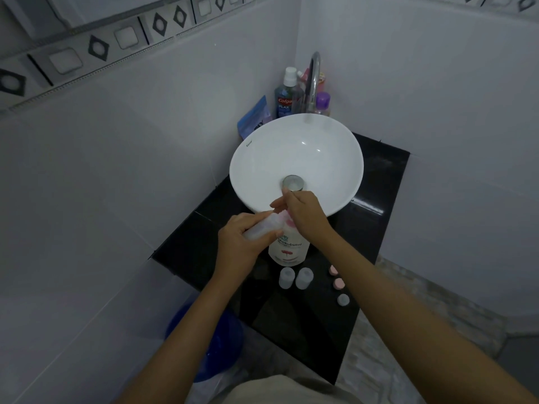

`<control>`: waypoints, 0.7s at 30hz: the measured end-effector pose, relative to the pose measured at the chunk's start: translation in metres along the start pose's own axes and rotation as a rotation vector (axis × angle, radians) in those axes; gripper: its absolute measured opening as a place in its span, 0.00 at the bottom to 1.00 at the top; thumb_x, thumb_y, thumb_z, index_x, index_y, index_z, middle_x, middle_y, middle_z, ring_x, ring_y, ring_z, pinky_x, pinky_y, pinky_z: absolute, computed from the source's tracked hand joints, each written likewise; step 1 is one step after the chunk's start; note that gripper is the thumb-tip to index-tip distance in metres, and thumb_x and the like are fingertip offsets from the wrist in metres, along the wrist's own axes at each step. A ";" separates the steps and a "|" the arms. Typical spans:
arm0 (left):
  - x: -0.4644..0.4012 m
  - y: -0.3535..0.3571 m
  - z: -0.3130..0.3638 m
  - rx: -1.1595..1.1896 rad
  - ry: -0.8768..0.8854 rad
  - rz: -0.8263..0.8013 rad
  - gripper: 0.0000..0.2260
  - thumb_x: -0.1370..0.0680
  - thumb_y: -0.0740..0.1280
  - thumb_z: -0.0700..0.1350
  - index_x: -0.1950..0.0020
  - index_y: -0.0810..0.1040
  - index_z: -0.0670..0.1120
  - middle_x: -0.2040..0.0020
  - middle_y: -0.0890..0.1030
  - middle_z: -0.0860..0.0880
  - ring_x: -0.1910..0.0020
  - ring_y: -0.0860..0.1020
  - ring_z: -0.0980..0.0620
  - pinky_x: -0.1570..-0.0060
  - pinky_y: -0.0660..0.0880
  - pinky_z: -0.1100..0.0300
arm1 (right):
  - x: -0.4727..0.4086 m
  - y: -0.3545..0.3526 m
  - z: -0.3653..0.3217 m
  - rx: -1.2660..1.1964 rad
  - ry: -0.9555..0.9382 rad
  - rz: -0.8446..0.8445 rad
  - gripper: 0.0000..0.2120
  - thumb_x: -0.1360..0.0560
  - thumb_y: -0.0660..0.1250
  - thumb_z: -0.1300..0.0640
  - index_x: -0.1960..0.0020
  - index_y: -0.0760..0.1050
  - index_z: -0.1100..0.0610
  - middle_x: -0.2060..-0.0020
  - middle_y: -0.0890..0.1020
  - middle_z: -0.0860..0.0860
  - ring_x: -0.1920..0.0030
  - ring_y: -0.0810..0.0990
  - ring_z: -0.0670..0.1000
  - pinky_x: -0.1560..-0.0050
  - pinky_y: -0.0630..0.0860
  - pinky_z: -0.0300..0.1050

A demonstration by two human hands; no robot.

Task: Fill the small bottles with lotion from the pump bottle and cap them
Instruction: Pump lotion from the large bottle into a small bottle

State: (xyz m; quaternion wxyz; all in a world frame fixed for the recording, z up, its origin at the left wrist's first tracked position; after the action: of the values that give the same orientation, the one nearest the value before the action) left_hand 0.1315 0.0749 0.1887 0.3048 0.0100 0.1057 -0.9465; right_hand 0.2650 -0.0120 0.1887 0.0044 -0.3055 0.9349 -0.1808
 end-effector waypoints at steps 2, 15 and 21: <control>-0.002 -0.002 0.004 -0.009 0.027 -0.004 0.19 0.33 0.76 0.46 0.43 0.82 0.46 0.51 0.82 0.47 0.47 0.79 0.50 0.49 0.78 0.58 | -0.001 -0.004 -0.007 -0.001 -0.026 -0.014 0.21 0.19 0.55 0.53 0.54 0.83 0.63 0.61 0.83 0.54 0.58 0.81 0.48 0.53 0.75 0.39; -0.003 -0.001 0.002 -0.047 0.020 -0.022 0.19 0.32 0.76 0.45 0.42 0.81 0.46 0.49 0.82 0.47 0.48 0.79 0.55 0.52 0.76 0.69 | 0.000 0.001 0.000 -0.015 0.005 0.006 0.21 0.19 0.54 0.53 0.55 0.83 0.62 0.62 0.83 0.52 0.56 0.81 0.52 0.55 0.75 0.43; -0.008 -0.005 0.012 -0.032 0.064 -0.002 0.20 0.33 0.77 0.46 0.42 0.81 0.46 0.49 0.82 0.48 0.48 0.80 0.55 0.51 0.76 0.69 | 0.000 -0.006 -0.014 -0.069 -0.039 0.010 0.20 0.19 0.55 0.55 0.54 0.83 0.64 0.62 0.83 0.53 0.58 0.80 0.48 0.49 0.74 0.40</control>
State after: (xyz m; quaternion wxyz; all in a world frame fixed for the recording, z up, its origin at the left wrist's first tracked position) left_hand 0.1356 0.0808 0.2022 0.3005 0.0355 0.1306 -0.9441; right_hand 0.2673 -0.0120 0.2039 0.0132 -0.3044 0.9418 -0.1422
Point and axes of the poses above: each hand's wrist, its own x-axis away from the middle knuckle, its own y-axis out of the palm, z = x × y, the point moved 5 cm from there along -x, towards the middle knuckle
